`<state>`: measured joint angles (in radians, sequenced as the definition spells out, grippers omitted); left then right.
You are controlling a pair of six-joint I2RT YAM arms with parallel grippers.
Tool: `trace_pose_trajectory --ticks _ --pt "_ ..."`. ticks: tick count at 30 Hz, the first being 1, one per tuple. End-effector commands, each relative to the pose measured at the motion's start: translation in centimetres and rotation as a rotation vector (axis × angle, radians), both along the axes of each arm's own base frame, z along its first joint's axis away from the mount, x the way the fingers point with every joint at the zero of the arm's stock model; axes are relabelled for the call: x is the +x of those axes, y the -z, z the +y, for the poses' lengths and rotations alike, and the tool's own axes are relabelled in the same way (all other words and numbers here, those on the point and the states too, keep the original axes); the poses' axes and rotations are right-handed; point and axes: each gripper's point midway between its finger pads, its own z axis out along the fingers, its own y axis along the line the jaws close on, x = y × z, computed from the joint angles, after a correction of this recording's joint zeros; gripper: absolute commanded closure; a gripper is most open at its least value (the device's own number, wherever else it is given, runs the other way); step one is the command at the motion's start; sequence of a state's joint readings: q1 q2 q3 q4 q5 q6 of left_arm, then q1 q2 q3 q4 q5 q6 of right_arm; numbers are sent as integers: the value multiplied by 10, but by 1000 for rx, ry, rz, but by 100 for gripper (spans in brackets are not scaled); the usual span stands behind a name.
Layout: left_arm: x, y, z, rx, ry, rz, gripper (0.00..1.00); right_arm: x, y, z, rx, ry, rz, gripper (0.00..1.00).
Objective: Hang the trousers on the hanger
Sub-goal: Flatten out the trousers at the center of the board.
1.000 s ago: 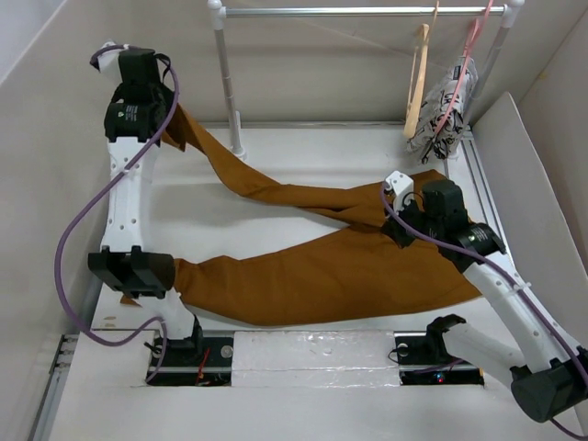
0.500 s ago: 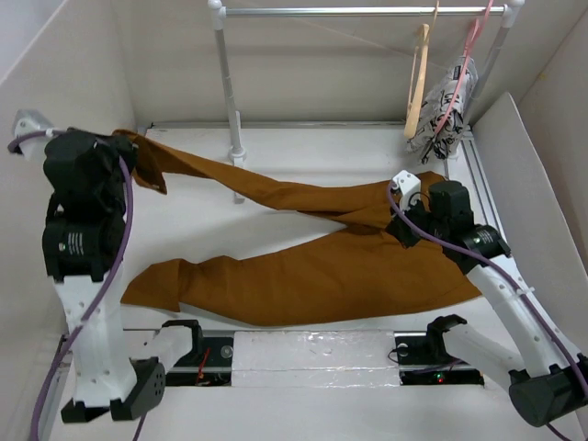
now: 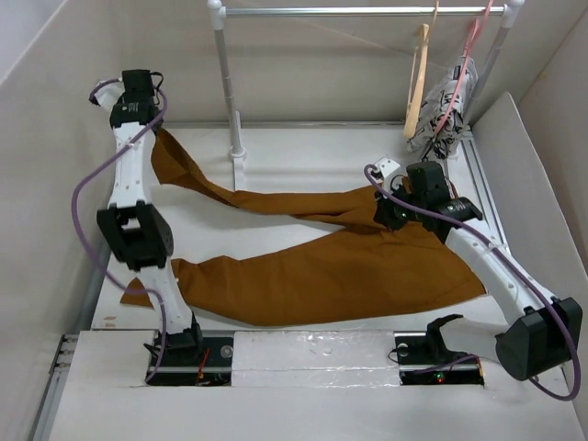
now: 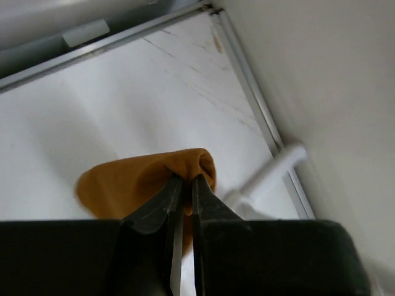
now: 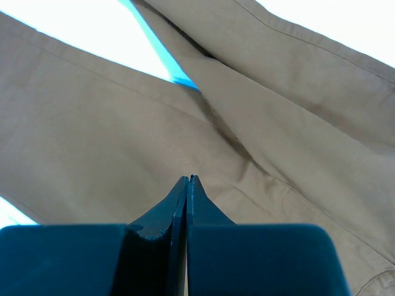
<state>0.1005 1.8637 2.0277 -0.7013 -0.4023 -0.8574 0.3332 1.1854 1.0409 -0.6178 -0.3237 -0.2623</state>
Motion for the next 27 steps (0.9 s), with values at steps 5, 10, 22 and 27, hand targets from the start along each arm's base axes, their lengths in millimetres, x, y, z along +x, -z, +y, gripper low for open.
trace_pose_trajectory --ticks 5,10,22,27 --pt "49 3 64 -68 68 -85 54 16 -15 -6 -3 57 -90 100" --pt "52 3 14 -111 208 -87 22 4 7 -8 3 70 -37 67" --pt "-86 107 -206 50 719 133 26 24 30 27 -8 -44 -38 69" --pt "-116 160 -236 2 828 235 12 56 53 72 -111 -144 -17 44"
